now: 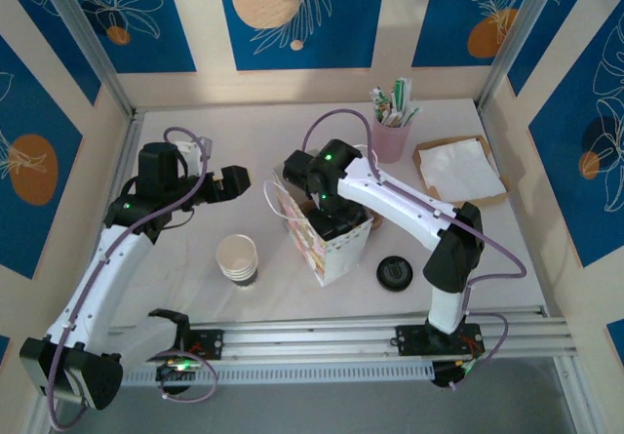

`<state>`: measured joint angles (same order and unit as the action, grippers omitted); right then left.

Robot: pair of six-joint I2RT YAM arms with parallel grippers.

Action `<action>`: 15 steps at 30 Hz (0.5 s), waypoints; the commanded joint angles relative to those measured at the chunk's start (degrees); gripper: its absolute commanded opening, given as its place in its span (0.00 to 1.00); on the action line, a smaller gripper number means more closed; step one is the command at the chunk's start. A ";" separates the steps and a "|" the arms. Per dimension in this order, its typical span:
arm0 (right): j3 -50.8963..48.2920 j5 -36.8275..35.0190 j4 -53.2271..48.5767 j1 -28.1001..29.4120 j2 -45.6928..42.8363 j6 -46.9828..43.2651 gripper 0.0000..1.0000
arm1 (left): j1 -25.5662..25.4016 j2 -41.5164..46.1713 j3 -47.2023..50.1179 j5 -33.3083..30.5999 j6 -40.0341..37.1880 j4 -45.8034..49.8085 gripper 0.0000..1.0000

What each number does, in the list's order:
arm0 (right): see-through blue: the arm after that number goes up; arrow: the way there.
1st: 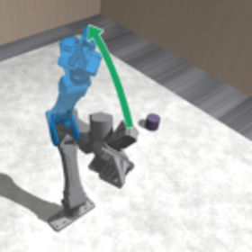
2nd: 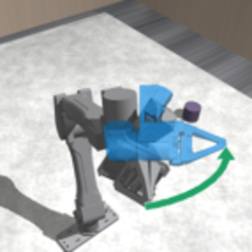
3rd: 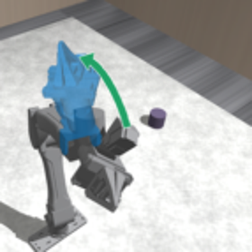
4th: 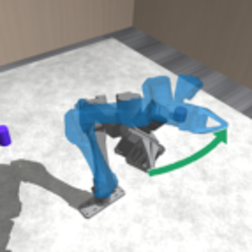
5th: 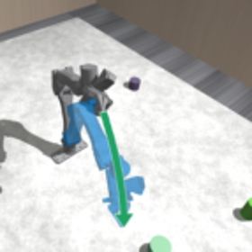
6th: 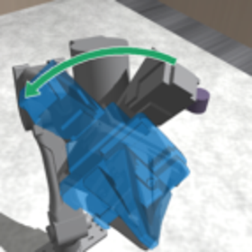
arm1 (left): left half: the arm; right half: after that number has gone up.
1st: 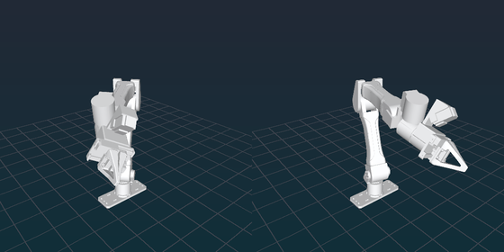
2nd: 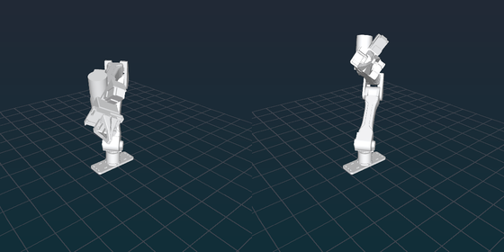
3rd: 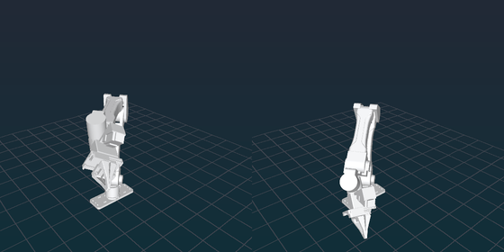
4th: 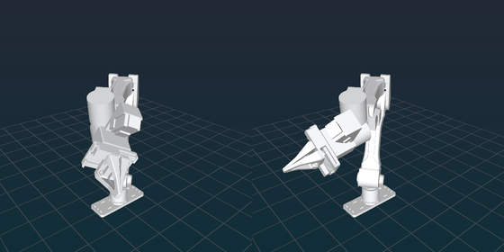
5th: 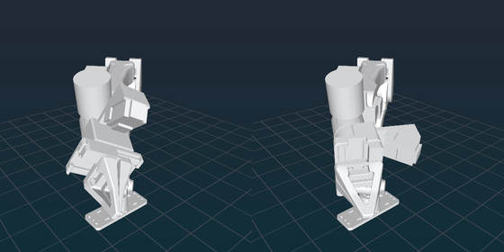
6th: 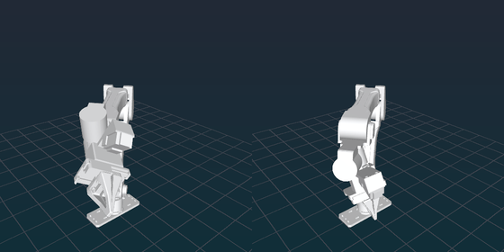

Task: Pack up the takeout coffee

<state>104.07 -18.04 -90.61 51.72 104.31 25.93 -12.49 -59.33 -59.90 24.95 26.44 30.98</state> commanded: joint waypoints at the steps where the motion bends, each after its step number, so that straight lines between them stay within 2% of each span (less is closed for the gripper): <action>1: -0.76 0.23 -0.01 0.04 -2.17 -0.78 0.61 | 0.62 0.93 0.58 -0.52 -0.89 0.46 1.00; 15: -0.45 0.28 0.13 0.21 -2.31 -1.05 0.61 | 0.62 1.63 0.48 -1.00 -1.11 1.32 1.00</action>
<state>104.07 -18.04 -89.58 51.72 104.03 25.47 -12.49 -58.87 -59.88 24.73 26.44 31.24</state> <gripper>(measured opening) 0.630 0.999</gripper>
